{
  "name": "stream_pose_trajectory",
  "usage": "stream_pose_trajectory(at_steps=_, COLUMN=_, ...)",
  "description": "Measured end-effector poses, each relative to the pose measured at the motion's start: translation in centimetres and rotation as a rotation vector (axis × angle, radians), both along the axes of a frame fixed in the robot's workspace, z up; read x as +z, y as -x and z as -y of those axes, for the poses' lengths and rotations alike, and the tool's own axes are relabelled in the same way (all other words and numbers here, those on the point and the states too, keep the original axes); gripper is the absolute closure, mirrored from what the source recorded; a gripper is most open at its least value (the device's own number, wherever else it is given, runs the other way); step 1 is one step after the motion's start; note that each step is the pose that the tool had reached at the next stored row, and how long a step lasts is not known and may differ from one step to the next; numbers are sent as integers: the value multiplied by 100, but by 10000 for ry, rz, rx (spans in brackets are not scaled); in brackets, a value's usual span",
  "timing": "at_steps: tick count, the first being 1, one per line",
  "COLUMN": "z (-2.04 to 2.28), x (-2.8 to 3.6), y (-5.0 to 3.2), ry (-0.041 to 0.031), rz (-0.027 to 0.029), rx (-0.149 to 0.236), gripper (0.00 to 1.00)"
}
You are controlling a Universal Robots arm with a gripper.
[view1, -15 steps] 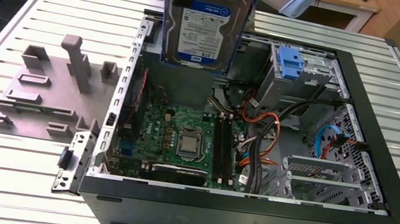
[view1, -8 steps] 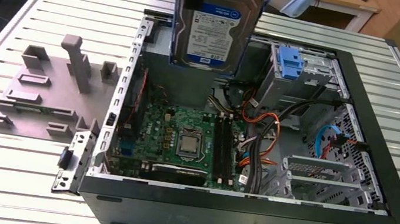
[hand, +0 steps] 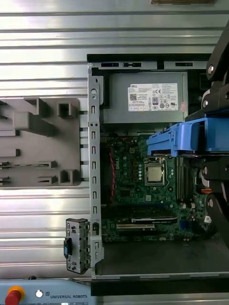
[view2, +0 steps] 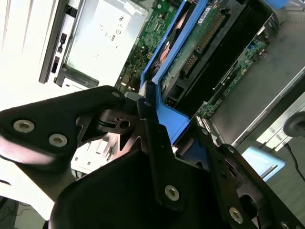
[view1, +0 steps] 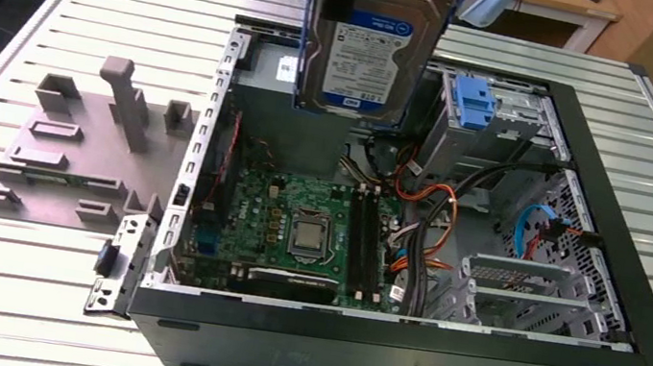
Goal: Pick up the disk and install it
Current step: 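Pick up the disk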
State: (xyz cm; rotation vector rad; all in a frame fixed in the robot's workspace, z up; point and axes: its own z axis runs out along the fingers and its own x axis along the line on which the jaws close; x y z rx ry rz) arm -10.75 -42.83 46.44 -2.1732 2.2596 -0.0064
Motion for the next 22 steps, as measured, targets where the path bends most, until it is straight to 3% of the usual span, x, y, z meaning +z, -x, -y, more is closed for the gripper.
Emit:
stream_pose_trajectory(at_steps=16, z=0, x=-12, y=-332, ry=0, rz=0, rx=0, gripper=64)
stream_pose_trajectory(at_steps=22, z=0, x=-13, y=-380, ry=0, rz=0, rx=-2, gripper=64)
